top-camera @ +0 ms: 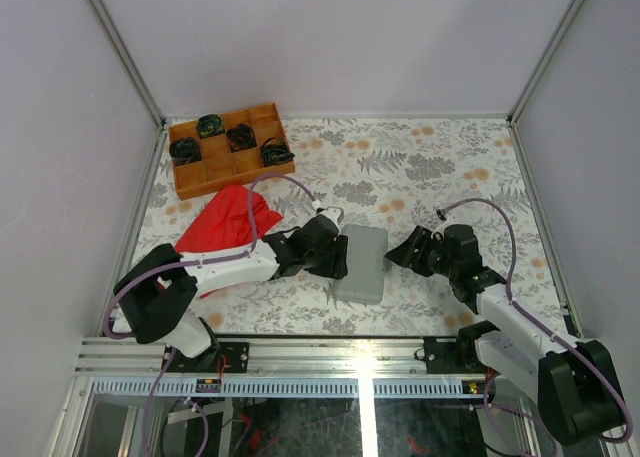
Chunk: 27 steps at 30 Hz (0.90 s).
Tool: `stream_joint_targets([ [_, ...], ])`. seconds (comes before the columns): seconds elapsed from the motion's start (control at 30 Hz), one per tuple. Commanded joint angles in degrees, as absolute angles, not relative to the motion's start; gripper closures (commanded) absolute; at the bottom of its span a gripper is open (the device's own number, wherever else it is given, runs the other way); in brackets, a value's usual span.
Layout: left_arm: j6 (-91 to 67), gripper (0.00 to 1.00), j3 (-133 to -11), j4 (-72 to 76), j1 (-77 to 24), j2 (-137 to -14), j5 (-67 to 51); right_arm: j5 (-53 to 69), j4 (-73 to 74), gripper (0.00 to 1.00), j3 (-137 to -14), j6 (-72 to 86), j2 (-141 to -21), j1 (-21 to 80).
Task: Sort the tools into containers
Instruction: Close the storage box at the center of the board.
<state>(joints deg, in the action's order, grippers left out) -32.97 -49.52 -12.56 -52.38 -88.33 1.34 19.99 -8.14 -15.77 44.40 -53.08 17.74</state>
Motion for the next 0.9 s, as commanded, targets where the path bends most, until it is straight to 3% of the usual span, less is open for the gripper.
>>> stream_joint_targets([
  [0.0,-35.99,0.47,-46.40,-6.35,-53.34,-87.57,-2.99,19.16,-5.29,0.40,-18.98,42.56,-54.33,17.97],
  [0.17,-37.96,0.49,-45.54,-4.29,-55.62,-87.94,-3.16,18.28,-2.44,0.39,-20.33,41.44,-56.17,18.32],
  [0.47,-40.13,0.62,-46.92,-2.35,-58.14,-89.35,-3.34,18.77,-1.98,0.39,-21.54,40.61,-57.04,20.05],
  [0.87,-41.05,0.66,-47.55,-1.58,-59.90,-91.22,-3.33,10.49,4.48,0.41,-26.87,37.18,-60.58,26.08],
])
